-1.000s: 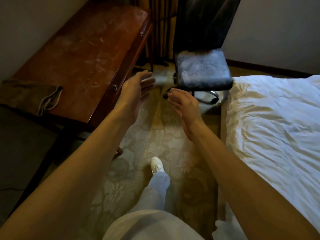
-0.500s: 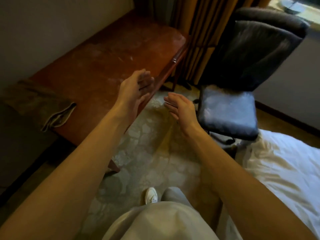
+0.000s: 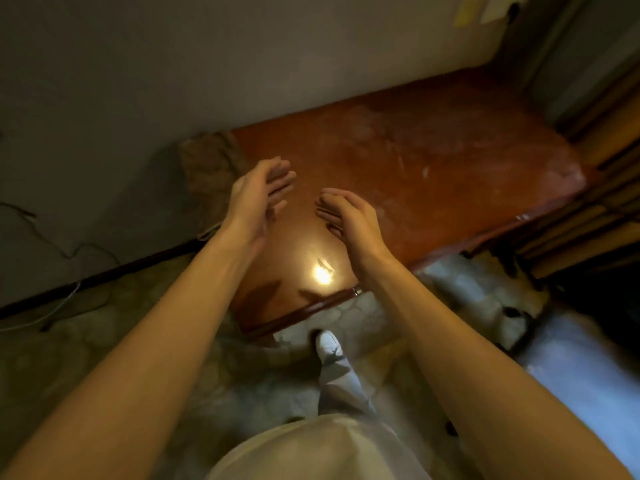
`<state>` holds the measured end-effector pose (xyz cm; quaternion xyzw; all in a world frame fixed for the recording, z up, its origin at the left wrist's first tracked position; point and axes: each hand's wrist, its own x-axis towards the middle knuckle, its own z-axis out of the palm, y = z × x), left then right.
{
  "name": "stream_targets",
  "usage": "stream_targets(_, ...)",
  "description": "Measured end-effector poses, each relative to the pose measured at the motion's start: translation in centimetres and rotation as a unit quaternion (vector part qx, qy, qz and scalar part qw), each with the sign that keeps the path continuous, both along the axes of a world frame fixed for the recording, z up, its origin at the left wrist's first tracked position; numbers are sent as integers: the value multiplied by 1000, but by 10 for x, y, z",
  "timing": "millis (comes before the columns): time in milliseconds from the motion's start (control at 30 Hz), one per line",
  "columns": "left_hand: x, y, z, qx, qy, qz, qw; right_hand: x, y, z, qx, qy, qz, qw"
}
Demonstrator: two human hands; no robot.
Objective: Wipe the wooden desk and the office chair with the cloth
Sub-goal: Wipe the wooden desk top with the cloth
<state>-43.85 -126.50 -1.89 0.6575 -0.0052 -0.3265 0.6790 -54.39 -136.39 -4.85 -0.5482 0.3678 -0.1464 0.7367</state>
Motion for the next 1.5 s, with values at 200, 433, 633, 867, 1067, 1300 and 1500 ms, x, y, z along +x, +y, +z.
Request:
stream_targets(200,49,-26,4,27,-12,74,997,76,-33,4,41,-36,94,994)
stream_targets(433,67,-34,4,54,-29,133,989,109,-44,-18,64,-18,177,982)
stream_targets(633,67,-4,-8,70,-7,210,975,127,-29,-29,111,14,200,973)
stream_targets(867,91,25,-29,66,-2,259,964,150,-14,-45,56,30,229,971)
stream_targets(1067,112,45,-58,95,-20,286,953,173,-17,-77,-90,96,227,965)
stream_targets(1300,157,66,-137,264,-100,111,953,209,-10,-114,-386,170,400,814)
stream_targets(1500,179,67,-202,388,-167,-222,879,239,8,-153,-445,181,447,754)
